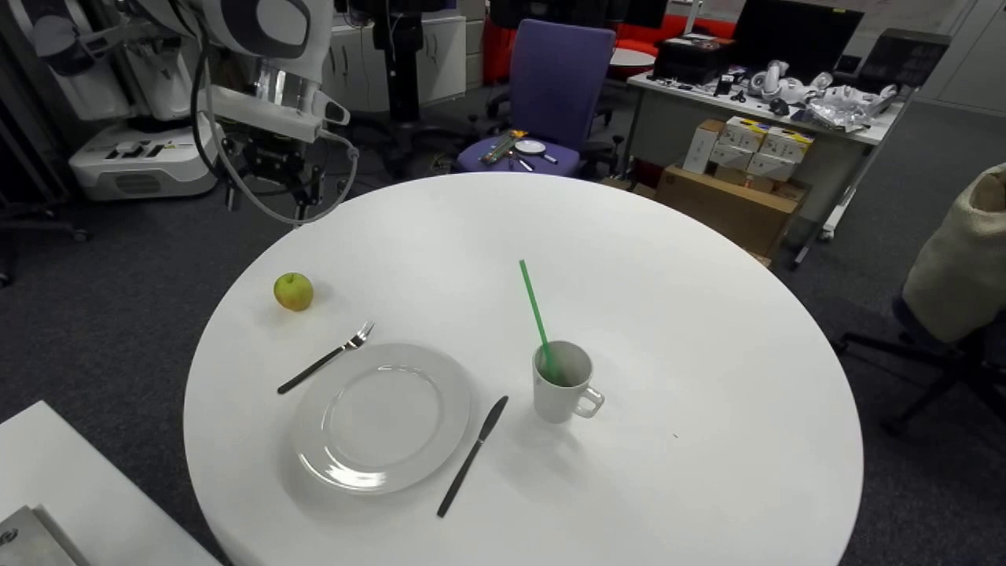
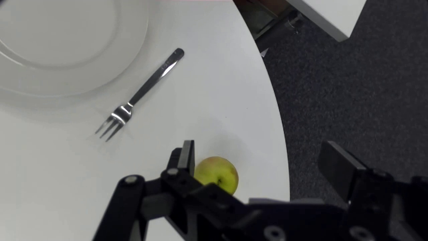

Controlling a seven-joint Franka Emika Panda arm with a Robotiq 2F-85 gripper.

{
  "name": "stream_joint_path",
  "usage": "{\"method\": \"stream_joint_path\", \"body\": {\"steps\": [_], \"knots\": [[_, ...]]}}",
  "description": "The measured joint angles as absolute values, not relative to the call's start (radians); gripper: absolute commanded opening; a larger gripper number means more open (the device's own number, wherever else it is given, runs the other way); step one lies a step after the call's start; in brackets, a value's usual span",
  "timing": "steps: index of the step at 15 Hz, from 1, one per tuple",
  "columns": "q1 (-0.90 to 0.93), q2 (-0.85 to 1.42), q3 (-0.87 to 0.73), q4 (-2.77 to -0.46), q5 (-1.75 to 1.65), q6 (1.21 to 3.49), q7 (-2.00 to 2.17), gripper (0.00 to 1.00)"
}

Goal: Put the apple on the table

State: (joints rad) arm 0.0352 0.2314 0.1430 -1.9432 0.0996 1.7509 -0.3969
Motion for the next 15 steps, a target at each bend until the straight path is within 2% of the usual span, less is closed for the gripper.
{"method": "stream_joint_path", "body": {"steps": [9, 15], "knots": [[-0.125, -0.079, -0.109, -2.227, 0.162, 1.872, -0.412, 1.00], [-0.104, -0.061, -0.095, -2.222, 0.162, 1.872, -0.407, 1.00]]}}
